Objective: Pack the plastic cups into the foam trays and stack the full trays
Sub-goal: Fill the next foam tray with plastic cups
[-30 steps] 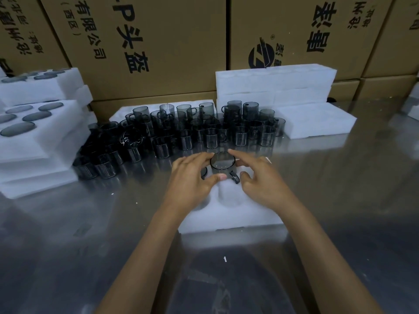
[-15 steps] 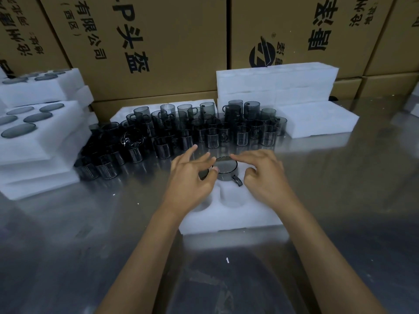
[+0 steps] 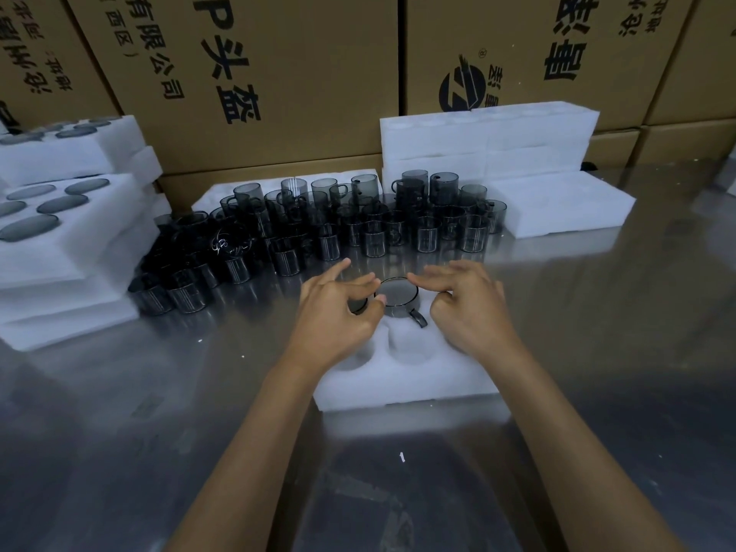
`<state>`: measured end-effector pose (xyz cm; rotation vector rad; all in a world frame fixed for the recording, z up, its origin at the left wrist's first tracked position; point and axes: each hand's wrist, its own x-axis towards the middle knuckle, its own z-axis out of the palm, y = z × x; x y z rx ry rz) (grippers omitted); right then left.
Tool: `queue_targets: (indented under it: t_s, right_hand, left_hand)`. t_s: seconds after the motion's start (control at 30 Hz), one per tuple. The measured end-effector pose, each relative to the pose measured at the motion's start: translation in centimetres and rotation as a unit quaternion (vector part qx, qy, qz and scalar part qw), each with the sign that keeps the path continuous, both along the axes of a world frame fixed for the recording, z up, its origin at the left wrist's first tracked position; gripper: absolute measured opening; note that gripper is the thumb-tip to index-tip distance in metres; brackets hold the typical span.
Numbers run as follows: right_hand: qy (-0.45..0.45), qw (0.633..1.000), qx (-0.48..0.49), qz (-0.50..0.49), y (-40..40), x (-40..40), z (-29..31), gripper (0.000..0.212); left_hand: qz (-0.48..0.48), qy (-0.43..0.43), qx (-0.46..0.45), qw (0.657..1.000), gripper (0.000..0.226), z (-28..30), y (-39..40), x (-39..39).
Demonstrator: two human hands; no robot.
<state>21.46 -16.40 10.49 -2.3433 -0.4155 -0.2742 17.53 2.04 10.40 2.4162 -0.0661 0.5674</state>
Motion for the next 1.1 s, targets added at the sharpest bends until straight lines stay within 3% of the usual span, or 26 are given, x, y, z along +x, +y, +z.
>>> queue_targets:
  t_s: [0.5, 0.63, 0.73, 0.93, 1.1]
  right_hand:
    - [0.056, 0.993, -0.086, 0.061, -1.0, -0.1, 1.1, 0.063]
    - [0.006, 0.997, -0.019, 0.075, -1.3, -0.8, 1.4, 0.058]
    - [-0.017, 0.998, 0.011, 0.058, -1.9, -1.1, 2.1, 0.052]
    - [-0.062, 0.995, -0.031, 0.065, -2.6, -1.8, 1.0, 0.057]
    - [-0.131, 0.979, -0.127, 0.087, -2.2, -1.6, 0.6, 0.054]
  left_hand:
    - [-0.001, 0.066, -0.012, 0.998, 0.028, 0.1, 0.3, 0.5]
    - [0.023, 0.029, -0.005, 0.999, 0.031, 0.0, 0.1, 0.2]
    - [0.019, -0.065, 0.090, 0.994, 0.016, 0.4, -0.1, -0.6]
    - [-0.020, -0.069, 0.156, 0.985, 0.024, 0.7, 0.1, -2.4]
    - [-0.021, -0.037, 0.171, 0.984, 0.030, 0.7, -0.2, -2.6]
